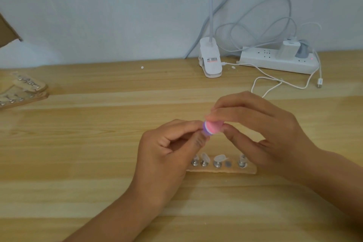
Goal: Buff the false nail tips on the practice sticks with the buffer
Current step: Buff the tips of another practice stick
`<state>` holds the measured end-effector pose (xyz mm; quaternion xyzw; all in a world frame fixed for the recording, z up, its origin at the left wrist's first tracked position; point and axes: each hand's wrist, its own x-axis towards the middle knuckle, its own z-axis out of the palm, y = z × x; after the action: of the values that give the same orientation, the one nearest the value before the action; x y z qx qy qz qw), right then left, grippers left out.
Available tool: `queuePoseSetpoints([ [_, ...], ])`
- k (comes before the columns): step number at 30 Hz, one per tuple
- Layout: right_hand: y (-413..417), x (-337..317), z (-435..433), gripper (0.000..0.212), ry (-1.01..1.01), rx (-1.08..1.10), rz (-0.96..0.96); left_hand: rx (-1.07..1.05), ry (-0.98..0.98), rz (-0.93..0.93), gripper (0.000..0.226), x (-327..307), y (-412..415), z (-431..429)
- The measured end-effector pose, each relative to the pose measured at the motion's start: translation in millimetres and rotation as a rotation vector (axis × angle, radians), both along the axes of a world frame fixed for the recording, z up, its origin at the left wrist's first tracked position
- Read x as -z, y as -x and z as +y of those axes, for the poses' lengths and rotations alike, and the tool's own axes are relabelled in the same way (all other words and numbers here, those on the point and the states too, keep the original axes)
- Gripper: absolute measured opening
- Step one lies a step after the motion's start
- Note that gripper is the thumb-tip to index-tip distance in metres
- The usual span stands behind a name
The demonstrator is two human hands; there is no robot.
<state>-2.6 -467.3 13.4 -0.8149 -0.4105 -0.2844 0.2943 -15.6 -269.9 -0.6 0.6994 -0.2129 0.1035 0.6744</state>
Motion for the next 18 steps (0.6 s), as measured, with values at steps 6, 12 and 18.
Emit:
queuePoseSetpoints([
  [6, -2.5, 0.9, -0.9, 0.026, 0.010, 0.010, -0.011, 0.005, 0.010, 0.024, 0.014, 2.2, -0.9, -0.2],
  [12, 3.0, 2.1, 7.7, 0.030, 0.030, -0.051, -0.037, 0.019, -0.035, -0.014, 0.014, 0.4, -0.7, 0.8],
  [18, 0.6, 1.2, 4.4, 0.027, -0.018, -0.032, -0.008, 0.019, -0.064, -0.044, 0.013, 1.2, -0.9, 0.1],
])
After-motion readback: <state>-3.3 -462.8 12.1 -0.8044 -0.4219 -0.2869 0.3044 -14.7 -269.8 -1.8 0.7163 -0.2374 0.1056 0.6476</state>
